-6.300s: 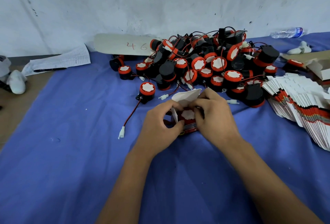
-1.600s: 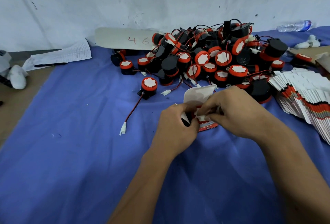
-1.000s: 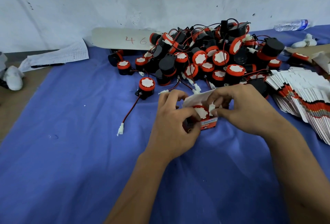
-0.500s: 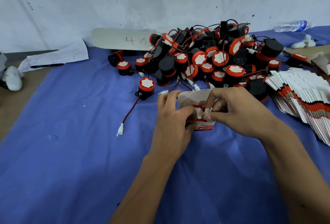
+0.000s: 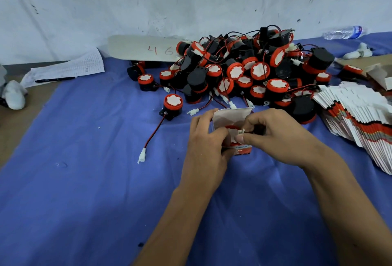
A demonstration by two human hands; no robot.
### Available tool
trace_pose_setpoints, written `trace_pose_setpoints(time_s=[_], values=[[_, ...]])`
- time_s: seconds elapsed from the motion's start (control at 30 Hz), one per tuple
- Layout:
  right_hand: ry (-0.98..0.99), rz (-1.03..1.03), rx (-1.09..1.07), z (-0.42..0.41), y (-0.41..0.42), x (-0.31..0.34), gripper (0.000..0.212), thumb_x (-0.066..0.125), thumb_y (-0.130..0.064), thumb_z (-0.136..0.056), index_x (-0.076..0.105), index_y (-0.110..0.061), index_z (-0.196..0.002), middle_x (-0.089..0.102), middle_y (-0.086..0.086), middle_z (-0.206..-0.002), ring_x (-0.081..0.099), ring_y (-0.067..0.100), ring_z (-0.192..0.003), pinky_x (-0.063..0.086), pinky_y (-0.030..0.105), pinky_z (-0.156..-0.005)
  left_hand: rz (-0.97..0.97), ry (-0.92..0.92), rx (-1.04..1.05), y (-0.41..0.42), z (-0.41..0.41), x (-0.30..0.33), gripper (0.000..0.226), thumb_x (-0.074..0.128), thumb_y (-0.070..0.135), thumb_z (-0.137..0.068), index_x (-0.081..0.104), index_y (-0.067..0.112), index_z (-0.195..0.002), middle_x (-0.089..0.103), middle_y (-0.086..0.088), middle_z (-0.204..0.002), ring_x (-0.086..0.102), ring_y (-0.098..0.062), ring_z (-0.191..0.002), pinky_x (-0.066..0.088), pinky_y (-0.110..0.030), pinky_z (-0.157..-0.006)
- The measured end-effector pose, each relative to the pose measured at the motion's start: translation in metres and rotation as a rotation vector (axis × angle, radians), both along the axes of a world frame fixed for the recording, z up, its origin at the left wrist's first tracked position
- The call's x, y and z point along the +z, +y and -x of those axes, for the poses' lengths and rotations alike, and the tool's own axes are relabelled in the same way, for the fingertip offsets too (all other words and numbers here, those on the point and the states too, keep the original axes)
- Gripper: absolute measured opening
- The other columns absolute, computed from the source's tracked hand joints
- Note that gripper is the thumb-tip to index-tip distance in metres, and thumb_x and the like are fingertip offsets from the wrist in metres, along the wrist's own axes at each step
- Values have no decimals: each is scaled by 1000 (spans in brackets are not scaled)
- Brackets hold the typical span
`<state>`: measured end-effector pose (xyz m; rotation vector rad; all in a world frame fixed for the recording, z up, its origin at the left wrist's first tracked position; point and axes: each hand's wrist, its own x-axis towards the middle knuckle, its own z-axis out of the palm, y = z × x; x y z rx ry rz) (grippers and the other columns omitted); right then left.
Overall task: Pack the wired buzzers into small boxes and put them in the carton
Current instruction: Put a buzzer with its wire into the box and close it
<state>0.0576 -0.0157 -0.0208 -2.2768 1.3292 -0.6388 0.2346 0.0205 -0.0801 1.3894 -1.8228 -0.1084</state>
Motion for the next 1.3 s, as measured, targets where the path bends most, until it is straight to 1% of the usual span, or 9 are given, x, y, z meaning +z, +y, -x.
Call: trace_pose_setpoints(time_s=[0.13,0.27,0.37,0.47,0.57,0.8,0.93,1.2,1.3], values=[[53,49,-55,-7,2,0,26,82,-39,-82,68,-26,-64,63,-12,-60,58,7,-59,48,31,-57,-20,52,12,1,2,0,19,89,11,-77,74,8,-87,53,-13,-149,45,-28,-136,44,-29,-100],[58,0,-25,-5,2,3,22,88,-36,-77,71,-26,-66,67,-12,-63,60,6,-60,52,34,-60,-29,100,7,0,2,0,19,90,17,-77,74,9,-83,51,-14,-152,42,-24,-137,40,-26,-99],[35,-92,58,5,0,6,11,85,-20,-82,79,-28,-78,74,-15,-75,67,5,-70,53,25,-65,-78,148,2,1,0,2,24,92,19,-74,71,9,-77,50,-8,-152,42,-17,-132,47,-29,-97],[2,-107,83,9,-3,5,19,82,-10,-84,82,-28,-81,75,-20,-78,69,3,-75,52,17,-68,-98,185,-3,1,-1,2,26,94,20,-71,71,8,-74,54,-5,-147,49,-18,-125,51,-32,-94],[-6,-104,68,4,-6,1,17,84,-13,-82,81,-29,-78,76,-12,-77,70,9,-74,56,31,-70,-122,207,-21,0,-2,3,26,93,26,-73,74,9,-76,55,-5,-148,53,-22,-127,49,-28,-95],[-7,-100,10,2,-6,-5,15,83,-18,-84,79,-29,-76,72,-18,-70,63,0,-66,46,22,-63,-172,264,-38,1,-4,5,35,95,38,-72,65,20,-69,61,-7,-140,58,-31,-124,55,-49,-92],[34,-90,-20,-1,-5,-3,10,83,-27,-84,75,-30,-78,73,-8,-74,65,7,-70,55,37,-69,-134,277,-86,-2,-15,4,21,87,25,-84,71,13,-78,66,-12,-124,62,-31,-123,58,-49,-85],[56,-26,-47,-4,-5,-5,12,85,-32,-81,75,-29,-76,68,-9,-66,61,8,-64,53,37,-64,-87,207,-66,-4,-17,5,4,76,11,-91,75,9,-88,64,1,-133,57,-14,-128,53,-41,-98],[5,-29,7,-2,-6,-7,10,83,-27,-84,76,-28,-77,66,-6,-64,56,7,-58,44,26,-56,-73,207,-67,-6,-18,6,4,74,7,-92,77,7,-91,66,2,-126,60,-13,-118,54,-31,-91]])
